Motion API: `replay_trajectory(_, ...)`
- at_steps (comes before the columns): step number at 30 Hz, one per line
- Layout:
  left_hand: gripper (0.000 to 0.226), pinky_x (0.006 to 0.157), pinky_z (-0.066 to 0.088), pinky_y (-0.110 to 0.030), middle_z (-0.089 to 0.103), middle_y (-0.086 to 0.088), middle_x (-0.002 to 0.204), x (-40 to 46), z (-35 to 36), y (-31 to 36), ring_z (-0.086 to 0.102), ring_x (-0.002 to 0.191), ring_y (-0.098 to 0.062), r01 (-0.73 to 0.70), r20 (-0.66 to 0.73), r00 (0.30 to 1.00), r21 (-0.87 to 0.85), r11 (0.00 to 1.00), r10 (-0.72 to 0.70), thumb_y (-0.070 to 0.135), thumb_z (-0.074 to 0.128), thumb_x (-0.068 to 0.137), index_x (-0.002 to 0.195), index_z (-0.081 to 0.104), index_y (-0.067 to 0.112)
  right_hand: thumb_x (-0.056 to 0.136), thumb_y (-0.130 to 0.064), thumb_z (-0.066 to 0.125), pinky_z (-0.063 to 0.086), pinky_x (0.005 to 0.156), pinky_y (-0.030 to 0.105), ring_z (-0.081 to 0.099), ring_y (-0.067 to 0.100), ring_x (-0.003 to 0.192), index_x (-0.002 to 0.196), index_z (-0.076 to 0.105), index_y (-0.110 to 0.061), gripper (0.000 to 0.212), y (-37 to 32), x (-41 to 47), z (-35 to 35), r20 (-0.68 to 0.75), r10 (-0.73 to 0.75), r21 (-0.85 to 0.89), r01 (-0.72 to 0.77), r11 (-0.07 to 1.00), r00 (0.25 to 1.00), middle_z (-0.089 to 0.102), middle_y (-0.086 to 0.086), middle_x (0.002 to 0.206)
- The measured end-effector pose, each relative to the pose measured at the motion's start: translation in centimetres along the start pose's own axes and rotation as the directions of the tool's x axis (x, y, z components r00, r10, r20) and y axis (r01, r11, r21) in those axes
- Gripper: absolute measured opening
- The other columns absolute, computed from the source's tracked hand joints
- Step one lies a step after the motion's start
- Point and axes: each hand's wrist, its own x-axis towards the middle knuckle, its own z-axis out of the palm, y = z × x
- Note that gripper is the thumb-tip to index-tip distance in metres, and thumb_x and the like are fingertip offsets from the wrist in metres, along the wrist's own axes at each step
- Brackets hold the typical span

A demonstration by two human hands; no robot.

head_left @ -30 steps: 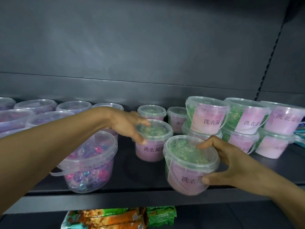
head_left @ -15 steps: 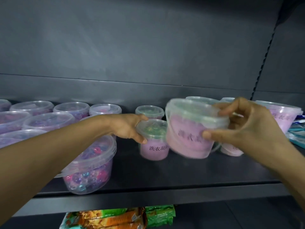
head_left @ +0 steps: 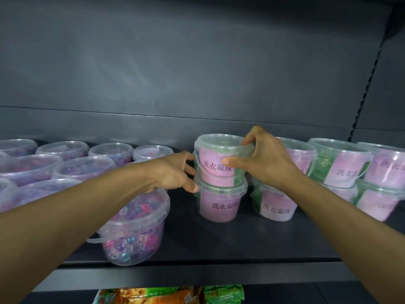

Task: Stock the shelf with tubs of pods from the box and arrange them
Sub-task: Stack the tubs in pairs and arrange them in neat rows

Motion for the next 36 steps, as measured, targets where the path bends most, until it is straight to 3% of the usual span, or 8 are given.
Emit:
replay_trajectory(4, 0.102, 0.103, 0.045, -0.044, 0.06, -0.009, 0.124, 0.8, 0.4, 0.1, 0.061, 0.111, -0.027, -0.003, -0.021, 1.0, -0.004, 1.0, 0.003, 0.016, 0.076, 0.047, 0.14, 0.035, 0.013, 0.073, -0.044, 0.075, 0.033, 0.052, 0.022, 0.049, 0.013, 0.079, 0.099, 0.045, -0.018, 0.047, 0.4, -0.2, -0.6, 0.06, -0.023, -0.065, 0.027, 0.998, 0.998, 0.048, -0.007, 0.083)
replay_trajectory(7, 0.085, 0.101, 0.046, -0.044, 0.06, -0.011, 0.12, 1.2, 0.7, 0.2, 0.062, 0.108, -0.028, -0.025, -0.034, 0.999, 0.019, 0.999, 0.026, 0.005, 0.08, 0.061, 0.135, 0.041, 0.019, 0.079, -0.042, 0.071, 0.041, 0.062, 0.03, 0.054, 0.021, 0.084, 0.1, 0.047, -0.018, 0.04, 0.2, -0.3, -1.1, 0.089, -0.078, -0.207, 0.095, 0.974, 0.993, 0.055, 0.0, 0.089)
replay_trajectory(11, 0.069, 0.099, 0.048, -0.045, 0.062, -0.008, 0.116, 1.9, 1.2, 0.1, 0.063, 0.106, -0.028, -0.061, -0.07, 0.996, -0.002, 0.998, 0.061, -0.003, 0.076, 0.068, 0.126, 0.047, 0.019, 0.084, -0.047, 0.062, 0.041, 0.069, 0.033, 0.054, 0.027, 0.104, 0.107, 0.054, -0.016, 0.04, -0.4, -0.7, -1.6, 0.061, -0.278, -0.587, 0.26, 0.767, 0.959, 0.06, 0.004, 0.106)
replay_trajectory(13, 0.071, 0.099, 0.048, -0.045, 0.062, -0.004, 0.117, 2.1, 1.4, 0.0, 0.062, 0.106, -0.027, -0.067, -0.079, 0.995, -0.002, 0.998, 0.067, -0.001, 0.077, 0.067, 0.127, 0.046, 0.02, 0.086, -0.042, 0.061, 0.045, 0.07, 0.035, 0.05, 0.024, 0.111, 0.112, 0.056, -0.016, 0.038, -0.6, -0.7, -1.6, 0.094, -0.378, -0.656, 0.343, 0.672, 0.921, 0.057, 0.002, 0.111)
replay_trajectory(18, 0.074, 0.099, 0.047, -0.046, 0.061, 0.0, 0.118, 2.2, 1.4, -0.2, 0.06, 0.109, -0.025, -0.074, -0.084, 0.994, -0.01, 0.997, 0.073, -0.003, 0.076, 0.065, 0.128, 0.043, 0.018, 0.082, -0.026, 0.069, 0.05, 0.073, 0.042, 0.058, 0.033, 0.094, 0.103, 0.058, -0.008, 0.029, 0.5, 0.1, -2.0, 0.164, -0.497, -0.573, 0.492, 0.655, 0.852, 0.061, 0.008, 0.103)
replay_trajectory(25, 0.075, 0.097, 0.05, -0.044, 0.059, -0.001, 0.123, 2.3, 1.8, -0.1, 0.06, 0.109, -0.024, -0.079, -0.074, 0.994, 0.021, 0.997, 0.081, -0.003, 0.076, 0.064, 0.127, 0.043, 0.02, 0.074, -0.006, 0.075, 0.048, 0.065, 0.038, 0.056, 0.03, 0.072, 0.086, 0.055, -0.008, 0.023, 2.8, 1.6, -2.4, 0.153, -0.556, -0.437, 0.56, 0.703, 0.817, 0.06, 0.007, 0.091)
replay_trajectory(33, 0.077, 0.098, 0.05, -0.043, 0.059, -0.001, 0.125, 2.5, 1.7, 0.0, 0.061, 0.108, -0.023, -0.076, -0.072, 0.994, 0.047, 0.996, 0.079, -0.002, 0.077, 0.068, 0.131, 0.04, 0.021, 0.072, 0.001, 0.074, 0.05, 0.064, 0.043, 0.055, 0.026, 0.071, 0.083, 0.056, -0.005, 0.023, 3.9, 2.2, -2.2, 0.139, -0.577, -0.366, 0.583, 0.725, 0.805, 0.058, 0.008, 0.087)
replay_trajectory(36, 0.081, 0.099, 0.048, -0.043, 0.061, 0.001, 0.123, 2.6, 1.9, 0.2, 0.061, 0.109, -0.023, -0.077, -0.07, 0.994, 0.065, 0.995, 0.082, 0.007, 0.081, 0.063, 0.132, 0.041, 0.022, 0.073, 0.0, 0.073, 0.05, 0.063, 0.044, 0.056, 0.03, 0.072, 0.085, 0.055, -0.007, 0.023, 3.9, 2.0, -2.3, 0.152, -0.584, -0.391, 0.591, 0.706, 0.797, 0.057, 0.009, 0.091)
